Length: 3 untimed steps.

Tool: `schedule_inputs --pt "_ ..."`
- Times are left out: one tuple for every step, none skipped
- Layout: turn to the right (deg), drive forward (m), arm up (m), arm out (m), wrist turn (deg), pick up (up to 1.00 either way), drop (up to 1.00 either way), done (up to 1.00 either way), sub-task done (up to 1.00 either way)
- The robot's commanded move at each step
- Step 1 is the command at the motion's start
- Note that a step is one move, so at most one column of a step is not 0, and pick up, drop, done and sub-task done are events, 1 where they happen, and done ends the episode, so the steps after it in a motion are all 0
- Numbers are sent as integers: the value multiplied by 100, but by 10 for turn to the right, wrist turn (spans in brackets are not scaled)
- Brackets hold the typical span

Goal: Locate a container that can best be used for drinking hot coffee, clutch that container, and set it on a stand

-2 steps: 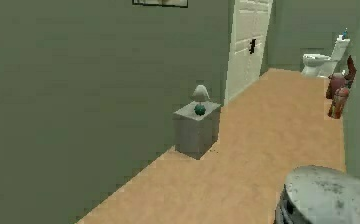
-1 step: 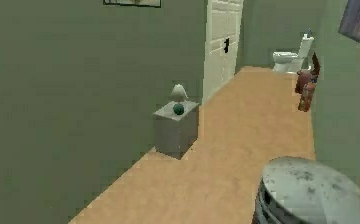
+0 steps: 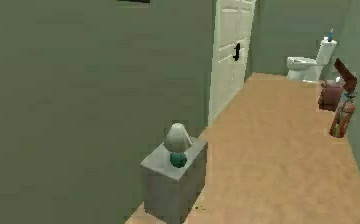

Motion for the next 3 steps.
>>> schedule_inputs --pt "210 0 0 0 0 0 0 0 0" --pt "0 100 0 0 0 0 0 0 0" --pt "120 0 0 0 0 0 0 0 0"
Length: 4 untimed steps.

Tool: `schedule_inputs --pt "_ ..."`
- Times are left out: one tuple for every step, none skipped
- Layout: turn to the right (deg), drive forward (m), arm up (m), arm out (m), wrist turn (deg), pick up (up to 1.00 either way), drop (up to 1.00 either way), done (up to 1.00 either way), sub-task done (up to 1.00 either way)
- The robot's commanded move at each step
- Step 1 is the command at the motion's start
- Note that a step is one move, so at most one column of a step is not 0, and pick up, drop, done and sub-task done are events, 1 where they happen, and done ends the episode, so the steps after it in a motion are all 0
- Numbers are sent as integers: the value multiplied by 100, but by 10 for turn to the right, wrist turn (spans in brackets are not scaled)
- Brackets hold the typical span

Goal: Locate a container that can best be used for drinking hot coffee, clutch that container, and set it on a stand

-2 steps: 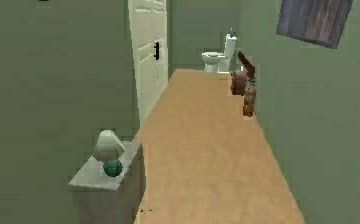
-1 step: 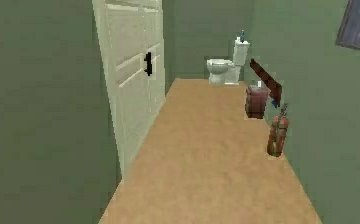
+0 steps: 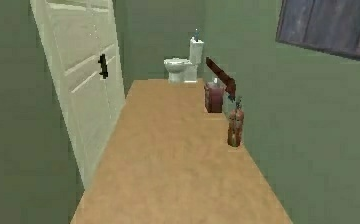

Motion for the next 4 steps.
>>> schedule_inputs --pt "0 15 0 0 0 0 0 0 0" --pt "450 0 0 0 0 0 0 0 0" --pt "300 0 0 0 0 0 0 0 0" --pt "-450 0 0 0 0 0 0 0 0"
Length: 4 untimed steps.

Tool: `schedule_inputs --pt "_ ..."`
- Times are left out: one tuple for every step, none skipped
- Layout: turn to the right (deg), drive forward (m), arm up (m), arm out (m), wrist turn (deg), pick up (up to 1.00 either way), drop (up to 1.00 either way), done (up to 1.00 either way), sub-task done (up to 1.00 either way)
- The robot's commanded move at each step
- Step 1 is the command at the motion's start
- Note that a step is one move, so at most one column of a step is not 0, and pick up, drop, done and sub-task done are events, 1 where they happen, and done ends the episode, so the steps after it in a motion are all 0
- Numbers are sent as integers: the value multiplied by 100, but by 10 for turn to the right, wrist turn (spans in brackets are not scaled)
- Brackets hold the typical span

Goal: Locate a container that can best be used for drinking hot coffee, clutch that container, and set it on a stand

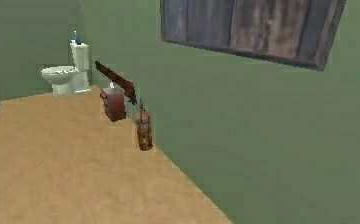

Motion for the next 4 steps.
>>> schedule_inputs --pt "-420 0 0 0 0 0 0 0 0" --pt "450 0 0 0 0 0 0 0 0" --pt "450 0 0 0 0 0 0 0 0" --pt "150 0 0 0 0 0 0 0 0"
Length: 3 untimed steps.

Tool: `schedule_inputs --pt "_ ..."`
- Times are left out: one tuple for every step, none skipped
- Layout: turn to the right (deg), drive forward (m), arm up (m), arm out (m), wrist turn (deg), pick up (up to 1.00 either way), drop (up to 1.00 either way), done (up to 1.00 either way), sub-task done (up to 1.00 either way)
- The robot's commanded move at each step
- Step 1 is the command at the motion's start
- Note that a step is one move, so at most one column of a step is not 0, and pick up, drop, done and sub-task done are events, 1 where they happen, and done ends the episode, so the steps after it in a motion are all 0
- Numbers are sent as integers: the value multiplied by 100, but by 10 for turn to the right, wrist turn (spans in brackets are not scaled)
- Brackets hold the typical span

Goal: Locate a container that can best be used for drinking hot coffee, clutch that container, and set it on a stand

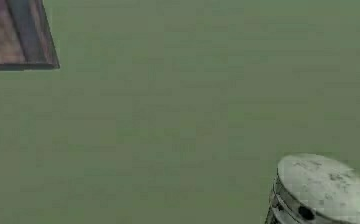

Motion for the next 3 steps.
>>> schedule_inputs --pt "-450 0 0 0 0 0 0 0 0" --pt "-450 0 0 0 0 0 0 0 0" --pt "-360 0 0 0 0 0 0 0 0"
